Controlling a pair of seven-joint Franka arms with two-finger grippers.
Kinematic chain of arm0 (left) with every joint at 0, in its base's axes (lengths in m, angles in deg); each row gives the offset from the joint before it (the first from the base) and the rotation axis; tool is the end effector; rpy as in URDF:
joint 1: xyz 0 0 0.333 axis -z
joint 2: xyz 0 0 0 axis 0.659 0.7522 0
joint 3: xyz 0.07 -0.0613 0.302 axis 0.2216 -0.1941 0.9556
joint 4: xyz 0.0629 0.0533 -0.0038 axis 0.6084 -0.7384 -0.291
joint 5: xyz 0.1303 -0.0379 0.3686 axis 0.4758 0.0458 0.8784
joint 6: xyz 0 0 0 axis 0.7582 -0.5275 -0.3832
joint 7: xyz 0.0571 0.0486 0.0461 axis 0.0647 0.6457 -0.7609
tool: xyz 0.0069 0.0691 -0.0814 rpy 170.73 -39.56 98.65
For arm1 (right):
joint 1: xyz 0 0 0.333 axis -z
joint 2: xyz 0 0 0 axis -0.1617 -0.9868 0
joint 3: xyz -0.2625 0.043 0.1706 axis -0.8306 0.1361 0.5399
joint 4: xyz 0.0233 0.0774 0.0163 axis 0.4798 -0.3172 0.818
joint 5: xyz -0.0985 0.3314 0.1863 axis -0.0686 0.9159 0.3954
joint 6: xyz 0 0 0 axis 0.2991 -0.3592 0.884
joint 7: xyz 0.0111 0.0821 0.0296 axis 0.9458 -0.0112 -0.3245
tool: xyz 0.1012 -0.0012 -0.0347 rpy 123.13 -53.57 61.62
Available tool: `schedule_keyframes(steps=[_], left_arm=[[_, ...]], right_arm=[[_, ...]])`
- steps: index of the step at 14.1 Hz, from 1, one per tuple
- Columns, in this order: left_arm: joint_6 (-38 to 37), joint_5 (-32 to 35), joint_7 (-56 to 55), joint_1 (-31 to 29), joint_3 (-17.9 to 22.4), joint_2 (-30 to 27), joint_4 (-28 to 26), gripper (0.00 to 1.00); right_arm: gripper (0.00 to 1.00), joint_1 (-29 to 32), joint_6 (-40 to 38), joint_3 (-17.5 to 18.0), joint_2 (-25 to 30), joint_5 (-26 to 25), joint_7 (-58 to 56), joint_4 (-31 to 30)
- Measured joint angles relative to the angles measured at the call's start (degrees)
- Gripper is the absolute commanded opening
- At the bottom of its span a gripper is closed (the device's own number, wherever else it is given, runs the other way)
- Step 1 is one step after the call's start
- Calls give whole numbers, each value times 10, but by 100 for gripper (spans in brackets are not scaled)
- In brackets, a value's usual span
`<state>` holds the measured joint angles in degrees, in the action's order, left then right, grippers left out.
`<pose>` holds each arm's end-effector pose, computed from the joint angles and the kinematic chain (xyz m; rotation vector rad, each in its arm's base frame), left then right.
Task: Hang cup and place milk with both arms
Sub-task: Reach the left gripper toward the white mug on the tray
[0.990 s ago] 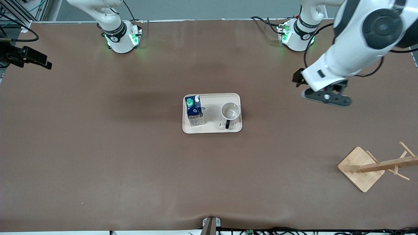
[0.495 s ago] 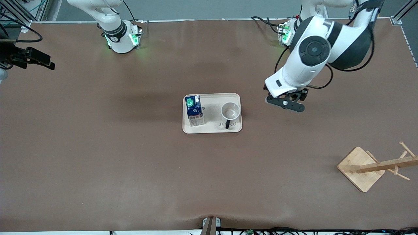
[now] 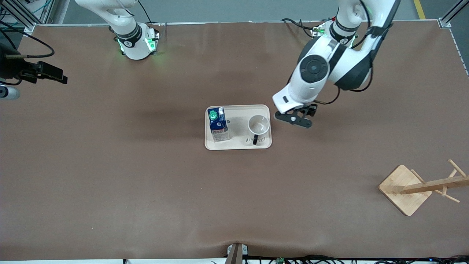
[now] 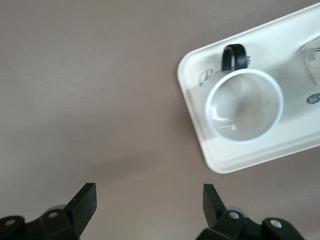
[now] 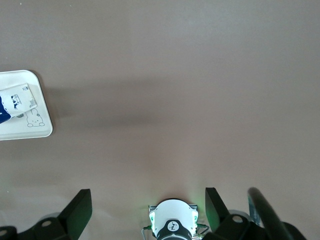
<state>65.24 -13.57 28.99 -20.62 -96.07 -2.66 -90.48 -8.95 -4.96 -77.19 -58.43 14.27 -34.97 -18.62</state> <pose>0.4860 -0.3378 0.3488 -3.0673 0.4930 0.1983 0.5280 -0.0040 0.6294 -3.0718 0.0835 0.3552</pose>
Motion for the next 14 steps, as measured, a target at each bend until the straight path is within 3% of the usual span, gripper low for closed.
schedule_keyframes(steps=[8,11,14], left_arm=[[117,0,-12,11,0,80,3,74],[159,0,-12,16,0,105,4,73],[201,0,-12,23,0,124,5,61]], right_arm=[[100,0,-19,-1,-15,0,0,0],[100,0,-22,-1,-17,0,0,0],[100,0,-23,-1,-17,0,0,0]])
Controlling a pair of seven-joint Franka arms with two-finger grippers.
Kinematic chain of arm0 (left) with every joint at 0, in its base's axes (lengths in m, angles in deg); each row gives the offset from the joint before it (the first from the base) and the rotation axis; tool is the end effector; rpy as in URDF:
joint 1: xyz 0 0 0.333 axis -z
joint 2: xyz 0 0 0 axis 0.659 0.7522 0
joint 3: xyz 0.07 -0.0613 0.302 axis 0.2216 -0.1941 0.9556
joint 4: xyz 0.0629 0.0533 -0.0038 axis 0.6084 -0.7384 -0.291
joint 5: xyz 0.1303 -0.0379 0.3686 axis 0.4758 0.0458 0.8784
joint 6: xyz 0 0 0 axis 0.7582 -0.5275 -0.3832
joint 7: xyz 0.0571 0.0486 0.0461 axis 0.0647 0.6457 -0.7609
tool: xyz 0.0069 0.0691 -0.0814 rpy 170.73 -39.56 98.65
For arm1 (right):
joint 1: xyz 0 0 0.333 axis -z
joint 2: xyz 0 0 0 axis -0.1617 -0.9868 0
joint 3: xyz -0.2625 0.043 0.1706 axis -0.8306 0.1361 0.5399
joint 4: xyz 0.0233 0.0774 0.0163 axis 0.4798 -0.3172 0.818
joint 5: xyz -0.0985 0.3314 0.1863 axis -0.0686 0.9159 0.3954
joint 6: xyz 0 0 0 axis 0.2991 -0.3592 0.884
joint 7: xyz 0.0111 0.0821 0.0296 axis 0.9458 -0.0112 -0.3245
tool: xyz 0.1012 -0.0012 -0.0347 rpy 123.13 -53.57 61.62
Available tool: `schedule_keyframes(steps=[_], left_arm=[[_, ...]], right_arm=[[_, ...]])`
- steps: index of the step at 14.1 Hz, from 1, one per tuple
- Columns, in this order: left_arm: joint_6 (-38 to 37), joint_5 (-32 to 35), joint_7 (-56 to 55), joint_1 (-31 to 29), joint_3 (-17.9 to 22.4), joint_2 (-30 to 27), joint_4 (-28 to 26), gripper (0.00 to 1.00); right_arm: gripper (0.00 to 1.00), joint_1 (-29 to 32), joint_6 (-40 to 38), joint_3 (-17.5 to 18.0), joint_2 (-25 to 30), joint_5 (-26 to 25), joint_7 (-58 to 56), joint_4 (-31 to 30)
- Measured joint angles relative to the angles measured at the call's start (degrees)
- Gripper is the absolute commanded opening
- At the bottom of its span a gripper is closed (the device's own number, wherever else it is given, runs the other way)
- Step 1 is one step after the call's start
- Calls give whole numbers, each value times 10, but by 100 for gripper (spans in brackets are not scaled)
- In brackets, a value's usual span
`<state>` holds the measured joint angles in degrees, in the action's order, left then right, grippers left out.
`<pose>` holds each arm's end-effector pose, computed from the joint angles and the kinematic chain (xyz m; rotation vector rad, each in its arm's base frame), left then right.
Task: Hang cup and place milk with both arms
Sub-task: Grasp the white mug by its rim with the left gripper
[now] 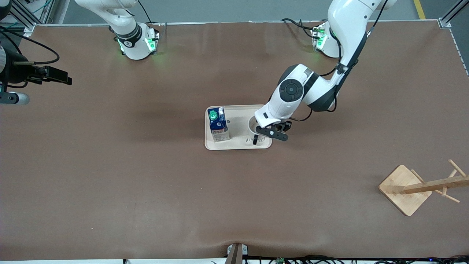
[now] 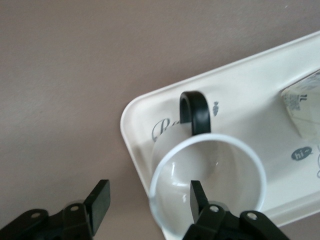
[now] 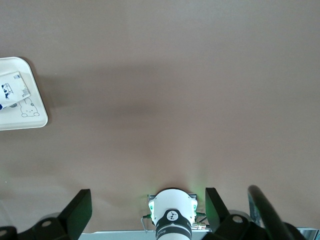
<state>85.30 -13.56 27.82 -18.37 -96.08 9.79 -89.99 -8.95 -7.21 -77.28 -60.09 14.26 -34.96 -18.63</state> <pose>0.4998 -0.3780 0.2525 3.0117 -0.4883 -0.0365 0.5314 -0.0047 0.6118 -3.0591 0.0855 0.4602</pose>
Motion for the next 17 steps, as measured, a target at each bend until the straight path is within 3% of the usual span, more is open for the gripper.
schedule_keyframes(steps=[2,3,4,6,13,17], left_arm=[[21,0,0,2,0,12,1,54],[30,1,0,2,0,19,1,46],[37,4,0,2,0,24,1,35],[46,12,0,2,0,33,3,0],[49,17,0,2,2,37,26,0],[-34,17,0,-13,6,-15,55,0]], right_arm=[[100,0,0,0,0,0,0,0],[100,0,0,0,0,0,0,0],[100,0,0,0,0,0,0,0],[100,0,-1,0,0,0,0,0],[100,-10,-2,2,-5,0,0,-1],[100,-36,-2,3,-5,2,10,-4]])
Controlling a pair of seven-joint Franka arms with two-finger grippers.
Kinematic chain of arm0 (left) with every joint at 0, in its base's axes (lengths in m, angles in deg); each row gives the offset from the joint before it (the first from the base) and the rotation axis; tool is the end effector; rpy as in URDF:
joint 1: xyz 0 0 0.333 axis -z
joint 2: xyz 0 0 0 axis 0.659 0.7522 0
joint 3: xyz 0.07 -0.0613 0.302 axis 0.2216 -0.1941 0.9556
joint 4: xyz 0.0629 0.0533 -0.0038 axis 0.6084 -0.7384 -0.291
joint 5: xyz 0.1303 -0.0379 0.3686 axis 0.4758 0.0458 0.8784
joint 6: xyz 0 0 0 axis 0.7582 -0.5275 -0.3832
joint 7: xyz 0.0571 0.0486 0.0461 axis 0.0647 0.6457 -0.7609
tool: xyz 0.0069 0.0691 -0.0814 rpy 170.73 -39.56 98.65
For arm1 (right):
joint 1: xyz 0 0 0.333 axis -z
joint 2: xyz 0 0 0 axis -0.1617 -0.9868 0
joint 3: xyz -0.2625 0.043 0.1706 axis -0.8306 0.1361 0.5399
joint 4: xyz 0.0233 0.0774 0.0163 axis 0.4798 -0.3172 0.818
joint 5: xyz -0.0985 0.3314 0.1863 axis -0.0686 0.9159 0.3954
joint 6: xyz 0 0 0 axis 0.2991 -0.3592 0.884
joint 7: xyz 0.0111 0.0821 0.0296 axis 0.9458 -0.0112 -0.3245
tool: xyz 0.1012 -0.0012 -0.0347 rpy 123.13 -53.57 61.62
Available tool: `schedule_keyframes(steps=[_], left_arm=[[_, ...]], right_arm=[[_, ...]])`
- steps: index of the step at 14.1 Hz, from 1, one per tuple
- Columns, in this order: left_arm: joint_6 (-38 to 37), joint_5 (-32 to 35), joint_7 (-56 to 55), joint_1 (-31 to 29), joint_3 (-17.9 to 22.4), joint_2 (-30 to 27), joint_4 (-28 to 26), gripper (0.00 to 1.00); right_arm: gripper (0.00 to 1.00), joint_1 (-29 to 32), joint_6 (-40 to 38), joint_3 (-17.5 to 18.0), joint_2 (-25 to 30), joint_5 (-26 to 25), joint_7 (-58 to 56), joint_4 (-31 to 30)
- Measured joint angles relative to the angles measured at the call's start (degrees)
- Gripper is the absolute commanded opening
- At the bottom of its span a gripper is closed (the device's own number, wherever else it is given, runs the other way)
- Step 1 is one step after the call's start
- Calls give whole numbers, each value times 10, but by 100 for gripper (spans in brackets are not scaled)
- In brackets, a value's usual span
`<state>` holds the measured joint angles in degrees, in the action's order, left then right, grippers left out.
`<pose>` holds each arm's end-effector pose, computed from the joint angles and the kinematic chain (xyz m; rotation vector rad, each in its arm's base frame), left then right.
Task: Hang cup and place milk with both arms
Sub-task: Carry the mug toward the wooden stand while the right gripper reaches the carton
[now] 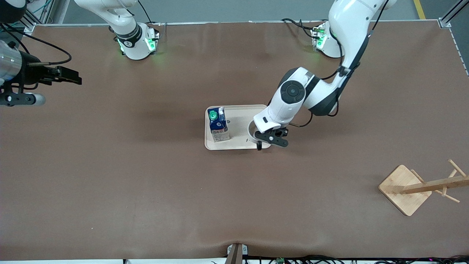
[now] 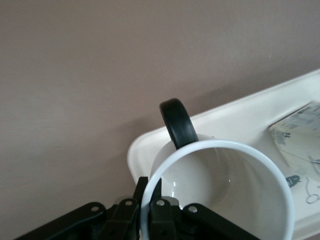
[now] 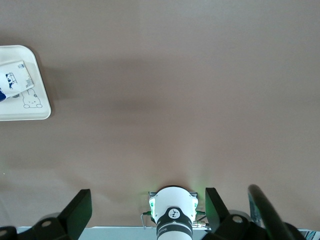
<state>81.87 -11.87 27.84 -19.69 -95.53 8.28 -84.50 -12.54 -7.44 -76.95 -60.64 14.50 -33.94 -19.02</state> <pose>0.5347 -0.3715 0.3034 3.0170 -0.4670 0.0732 0.5323 0.0322 0.6035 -3.0644 0.0074 0.4959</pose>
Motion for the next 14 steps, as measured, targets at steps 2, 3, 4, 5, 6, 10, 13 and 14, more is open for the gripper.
schedule_keyframes(steps=[2,3,4,5,6,10,13,14], left_arm=[[-47,0,1,-24,0,-46,6,0],[-73,0,2,-40,0,-71,8,0],[-98,0,3,-56,0,-95,10,0],[-126,0,4,-71,0,-117,14,0],[-157,0,4,-83,1,-135,21,0],[-250,0,70,-136,2,-178,53,0],[-288,0,173,-201,4,-199,62,0],[-302,0,206,-221,4,-206,65,0]], right_arm=[[100,-19,9,1,-1,12,30,-14],[100,-31,21,1,-1,17,53,-24],[100,-45,35,2,-2,20,77,-33],[100,-63,50,2,-2,22,101,-43],[100,-81,66,2,-3,22,123,-51],[100,-145,122,4,-4,29,169,-85],[100,-186,169,4,-14,38,198,-97],[100,-204,191,4,-23,38,220,-100]])
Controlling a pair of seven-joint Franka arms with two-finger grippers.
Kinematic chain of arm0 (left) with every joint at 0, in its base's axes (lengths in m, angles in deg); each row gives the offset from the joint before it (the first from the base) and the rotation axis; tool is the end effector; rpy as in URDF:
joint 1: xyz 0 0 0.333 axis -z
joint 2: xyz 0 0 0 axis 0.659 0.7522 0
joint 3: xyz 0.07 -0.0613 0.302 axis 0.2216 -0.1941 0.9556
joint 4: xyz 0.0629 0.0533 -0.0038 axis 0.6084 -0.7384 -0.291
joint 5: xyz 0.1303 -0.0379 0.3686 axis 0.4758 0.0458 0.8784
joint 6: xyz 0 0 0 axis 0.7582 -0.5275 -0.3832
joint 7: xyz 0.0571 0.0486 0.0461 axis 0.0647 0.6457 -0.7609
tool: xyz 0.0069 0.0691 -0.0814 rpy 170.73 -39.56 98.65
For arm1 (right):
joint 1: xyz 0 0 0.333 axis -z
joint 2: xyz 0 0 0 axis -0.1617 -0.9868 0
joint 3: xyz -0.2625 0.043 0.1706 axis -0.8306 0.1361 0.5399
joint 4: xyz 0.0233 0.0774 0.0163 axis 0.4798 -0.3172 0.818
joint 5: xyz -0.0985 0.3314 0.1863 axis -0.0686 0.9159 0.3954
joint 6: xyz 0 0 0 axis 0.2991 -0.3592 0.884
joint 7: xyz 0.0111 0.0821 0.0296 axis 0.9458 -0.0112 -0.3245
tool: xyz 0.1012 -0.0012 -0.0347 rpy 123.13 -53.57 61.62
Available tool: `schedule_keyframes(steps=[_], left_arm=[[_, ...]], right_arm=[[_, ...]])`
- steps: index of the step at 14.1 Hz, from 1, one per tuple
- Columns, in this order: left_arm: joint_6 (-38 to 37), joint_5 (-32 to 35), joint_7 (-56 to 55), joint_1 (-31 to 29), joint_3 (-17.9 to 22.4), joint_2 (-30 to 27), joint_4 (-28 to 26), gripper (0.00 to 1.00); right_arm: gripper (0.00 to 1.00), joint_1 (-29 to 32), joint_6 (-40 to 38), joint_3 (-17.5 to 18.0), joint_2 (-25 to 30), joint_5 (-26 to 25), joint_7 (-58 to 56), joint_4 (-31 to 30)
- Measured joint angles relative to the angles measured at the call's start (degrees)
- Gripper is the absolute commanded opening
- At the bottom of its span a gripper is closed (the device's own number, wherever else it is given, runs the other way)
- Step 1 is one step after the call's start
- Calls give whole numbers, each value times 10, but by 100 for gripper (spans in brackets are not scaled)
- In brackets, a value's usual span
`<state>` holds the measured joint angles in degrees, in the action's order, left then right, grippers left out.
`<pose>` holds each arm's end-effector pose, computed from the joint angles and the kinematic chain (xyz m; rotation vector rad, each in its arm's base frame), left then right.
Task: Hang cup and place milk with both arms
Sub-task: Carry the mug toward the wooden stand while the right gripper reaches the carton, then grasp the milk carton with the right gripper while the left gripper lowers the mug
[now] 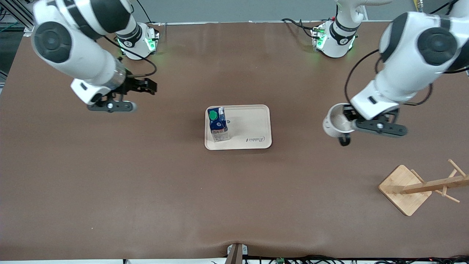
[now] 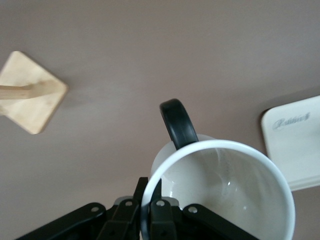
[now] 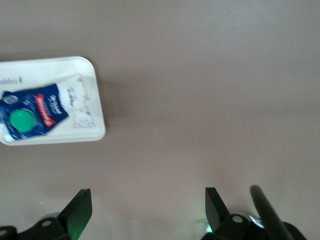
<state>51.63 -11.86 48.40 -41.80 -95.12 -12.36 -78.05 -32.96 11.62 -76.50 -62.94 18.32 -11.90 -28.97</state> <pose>0.5763 -0.1273 0.5276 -3.0689 0.4172 -0.0316 0.5181 0.2400 0.5235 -3.0917 0.0728 0.3603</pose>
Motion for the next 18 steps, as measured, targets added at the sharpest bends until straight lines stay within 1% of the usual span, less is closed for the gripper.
schedule_keyframes(steps=[3,6,8,10,13,18], left_arm=[[-21,0,106,-59,1,-16,9,0],[-22,0,211,-119,2,-17,17,0],[-21,0,262,-148,2,-14,22,0],[-21,0,305,-169,2,-4,34,0],[-19,0,347,-192,2,25,62,0],[4,0,409,-224,2,67,87,0]], right_arm=[[100,-49,66,0,-33,1,54,-1],[100,-70,118,0,-59,16,62,-1],[100,-83,152,0,-74,20,77,-1],[100,-98,185,0,-88,20,100,-1],[100,-122,236,0,-109,20,134,-1],[100,-147,280,0,-149,20,157,1]])
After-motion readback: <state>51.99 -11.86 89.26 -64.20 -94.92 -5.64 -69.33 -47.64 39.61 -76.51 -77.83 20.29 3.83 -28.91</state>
